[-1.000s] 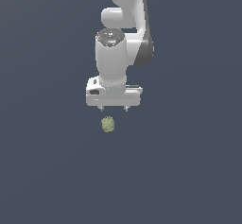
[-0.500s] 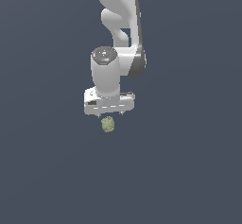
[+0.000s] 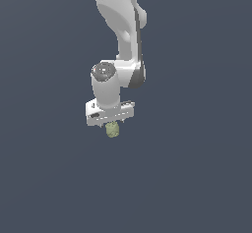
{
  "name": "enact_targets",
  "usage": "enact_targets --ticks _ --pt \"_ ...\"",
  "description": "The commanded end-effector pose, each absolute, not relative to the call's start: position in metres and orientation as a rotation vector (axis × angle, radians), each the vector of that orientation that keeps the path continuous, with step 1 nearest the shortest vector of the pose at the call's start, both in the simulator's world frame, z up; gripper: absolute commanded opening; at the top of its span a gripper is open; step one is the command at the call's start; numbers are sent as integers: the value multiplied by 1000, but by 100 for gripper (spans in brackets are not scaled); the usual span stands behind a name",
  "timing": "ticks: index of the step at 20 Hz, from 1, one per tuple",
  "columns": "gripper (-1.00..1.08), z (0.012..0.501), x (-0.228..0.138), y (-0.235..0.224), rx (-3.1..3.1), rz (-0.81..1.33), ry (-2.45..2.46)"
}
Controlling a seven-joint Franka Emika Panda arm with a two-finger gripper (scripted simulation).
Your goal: Pick up the object and move it to a goal position.
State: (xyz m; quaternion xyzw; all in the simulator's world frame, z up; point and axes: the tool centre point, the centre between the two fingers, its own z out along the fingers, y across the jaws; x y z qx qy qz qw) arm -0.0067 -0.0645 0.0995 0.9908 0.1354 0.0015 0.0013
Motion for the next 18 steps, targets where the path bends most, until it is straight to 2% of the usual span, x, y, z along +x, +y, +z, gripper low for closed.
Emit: enact_targets --ticks 1,10,18 --pt "100 94 -8 -66 3108 2 453" --pt "100 86 -9 -67 3107 0 461" --pt "100 48 -10 -67 3107 0 465"
